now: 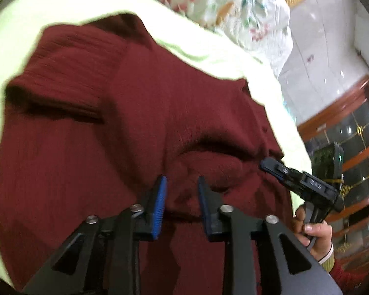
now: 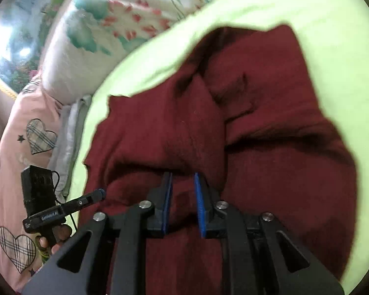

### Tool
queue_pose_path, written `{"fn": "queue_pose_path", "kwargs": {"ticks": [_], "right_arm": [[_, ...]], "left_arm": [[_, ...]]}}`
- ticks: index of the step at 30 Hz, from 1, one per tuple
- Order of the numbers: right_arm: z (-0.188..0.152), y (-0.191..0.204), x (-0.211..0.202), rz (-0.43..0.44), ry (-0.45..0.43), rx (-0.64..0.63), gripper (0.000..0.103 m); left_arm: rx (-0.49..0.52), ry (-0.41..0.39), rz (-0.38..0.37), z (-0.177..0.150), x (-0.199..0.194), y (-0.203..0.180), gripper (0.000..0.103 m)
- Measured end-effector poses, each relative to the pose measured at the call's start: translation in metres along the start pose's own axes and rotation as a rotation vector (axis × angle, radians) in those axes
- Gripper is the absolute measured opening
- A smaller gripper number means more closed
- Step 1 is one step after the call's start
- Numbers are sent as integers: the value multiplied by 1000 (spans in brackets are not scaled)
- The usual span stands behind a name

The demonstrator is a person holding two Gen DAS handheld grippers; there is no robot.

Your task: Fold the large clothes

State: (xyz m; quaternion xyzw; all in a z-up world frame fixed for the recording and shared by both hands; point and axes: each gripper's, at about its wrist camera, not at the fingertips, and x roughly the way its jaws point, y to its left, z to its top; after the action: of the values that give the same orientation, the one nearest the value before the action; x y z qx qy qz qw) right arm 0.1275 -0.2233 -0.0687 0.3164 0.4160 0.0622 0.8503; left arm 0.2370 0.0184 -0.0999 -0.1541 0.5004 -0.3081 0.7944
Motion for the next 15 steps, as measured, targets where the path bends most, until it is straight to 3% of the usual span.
{"fn": "queue_pose_path", "kwargs": {"ticks": [2, 3, 5, 8, 12, 15], "right_arm": [[-5, 3, -20, 24, -26, -15, 47], [-7, 5, -30, 25, -42, -25, 49], [-16, 3, -53, 29, -74, -44, 49], [-33, -7, -78, 15, -89, -53, 49], [-62, -25, -105, -18, -82, -56, 49], [-85, -42, -124, -30, -76, -38, 51]], "left_arm": [[-9, -39, 35, -8, -21, 4, 42], [-15, -60, 53, -13, -32, 7, 45], [-42, -94, 62, -29, -65, 24, 47], [-71, -116, 117, -56, -99, 40, 58], [-77, -110, 192, -86, -112, 44, 70], [-69, -110, 236, -107, -132, 52, 72]]}}
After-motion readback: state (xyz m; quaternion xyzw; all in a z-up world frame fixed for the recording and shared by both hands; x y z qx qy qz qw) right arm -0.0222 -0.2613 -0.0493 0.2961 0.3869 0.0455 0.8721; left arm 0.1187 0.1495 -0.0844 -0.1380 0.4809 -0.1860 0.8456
